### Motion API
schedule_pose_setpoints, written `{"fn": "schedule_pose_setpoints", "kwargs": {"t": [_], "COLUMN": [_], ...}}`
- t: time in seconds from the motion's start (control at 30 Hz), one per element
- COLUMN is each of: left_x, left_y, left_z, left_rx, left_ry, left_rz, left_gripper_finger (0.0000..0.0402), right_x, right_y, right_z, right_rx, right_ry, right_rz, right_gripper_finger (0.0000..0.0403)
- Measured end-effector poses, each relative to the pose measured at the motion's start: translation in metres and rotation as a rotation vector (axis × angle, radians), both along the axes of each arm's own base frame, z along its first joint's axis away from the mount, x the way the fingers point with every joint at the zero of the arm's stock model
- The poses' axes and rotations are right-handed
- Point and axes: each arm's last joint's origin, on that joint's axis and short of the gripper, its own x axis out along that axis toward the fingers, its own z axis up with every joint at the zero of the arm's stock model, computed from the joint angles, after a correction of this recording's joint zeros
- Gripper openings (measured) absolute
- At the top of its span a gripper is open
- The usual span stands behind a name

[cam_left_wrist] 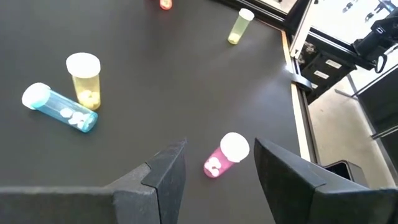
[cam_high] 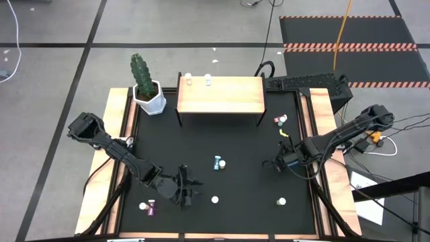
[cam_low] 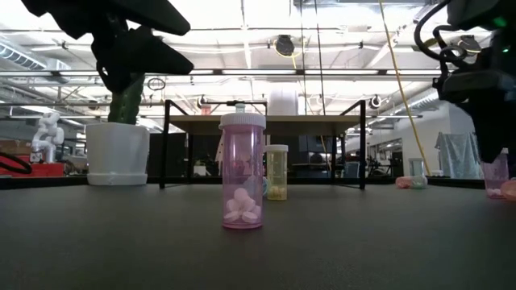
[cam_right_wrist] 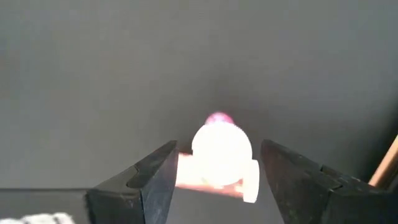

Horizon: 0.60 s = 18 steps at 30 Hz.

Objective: Pick and place medicine bottles onto shelf by color
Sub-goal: Put the top pink pill bottle on the shelf

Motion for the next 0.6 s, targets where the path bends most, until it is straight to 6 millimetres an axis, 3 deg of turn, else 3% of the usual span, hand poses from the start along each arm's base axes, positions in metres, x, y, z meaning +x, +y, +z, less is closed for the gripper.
{"fn": "schedule_pose_setpoints", "kwargs": {"t": [0.6], "left_x": [-0.0038], "left_y": [-0.0068], "left_z": [0.0], "left_rx": [-0.06], "left_ry": [0.014], "left_rz": [-0.03], "left_gripper_finger": [0.0186], "right_x": [-0.001], "right_y": [-0.0002], "right_z": [0.0001], "right_rx": [-0.048], "right_ry": [-0.014], "right_rz": [-0.015], "right_gripper_finger": [0.0224]}}
